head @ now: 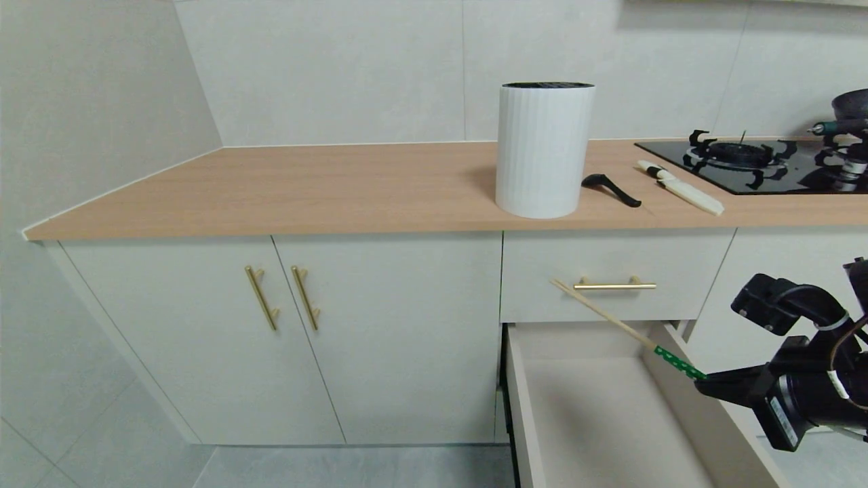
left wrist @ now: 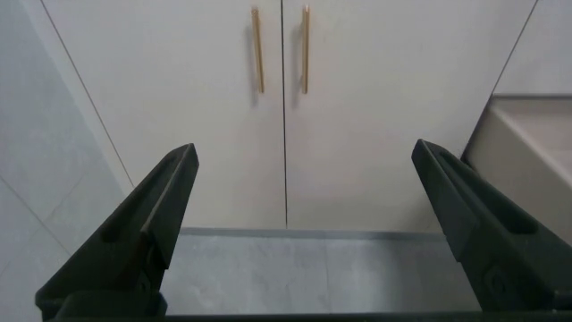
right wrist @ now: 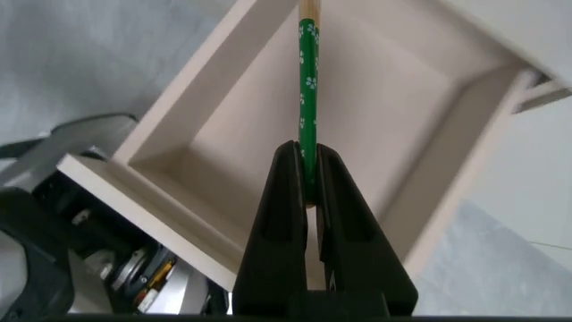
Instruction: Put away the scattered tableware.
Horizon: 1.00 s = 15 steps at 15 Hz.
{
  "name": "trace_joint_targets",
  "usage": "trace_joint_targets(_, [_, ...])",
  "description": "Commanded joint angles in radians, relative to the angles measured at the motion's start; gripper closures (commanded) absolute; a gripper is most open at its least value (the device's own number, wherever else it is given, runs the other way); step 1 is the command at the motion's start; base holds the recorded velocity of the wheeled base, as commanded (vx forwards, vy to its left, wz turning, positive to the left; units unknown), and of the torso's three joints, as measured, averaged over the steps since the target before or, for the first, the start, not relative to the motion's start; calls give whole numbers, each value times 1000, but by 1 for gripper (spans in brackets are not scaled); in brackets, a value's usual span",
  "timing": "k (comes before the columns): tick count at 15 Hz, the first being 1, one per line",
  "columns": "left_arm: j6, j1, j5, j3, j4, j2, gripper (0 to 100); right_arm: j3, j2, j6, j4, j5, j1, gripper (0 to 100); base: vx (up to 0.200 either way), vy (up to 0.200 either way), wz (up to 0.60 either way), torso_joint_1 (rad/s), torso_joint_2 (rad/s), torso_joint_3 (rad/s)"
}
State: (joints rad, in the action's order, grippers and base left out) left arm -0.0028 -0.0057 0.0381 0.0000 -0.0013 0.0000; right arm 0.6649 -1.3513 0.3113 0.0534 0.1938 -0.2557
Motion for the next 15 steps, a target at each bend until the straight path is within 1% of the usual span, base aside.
trace_joint_targets(1, [0,0,0,0,0,0,0,-4,-31,0,-6,-1,-3,100,0,0,0,-149,456,295])
trace_joint_targets(6, [0,0,0,0,-2,0,0,-5,-83,0,-6,-1,-3,100,0,0,0,-122,433,300])
trace_joint_targets(9, [0,0,0,0,0,0,0,-4,-108,0,-6,-1,-3,100,0,0,0,-35,123,77])
trace_joint_targets(13, [0,0,0,0,-2,0,0,7,-158,-17,-18,-7,-5,100,0,0,0,-2,8,13])
trace_joint_targets(15, [0,0,0,0,-2,0,0,10,-279,-72,-78,-19,-5,100,0,0,0,0,0,0])
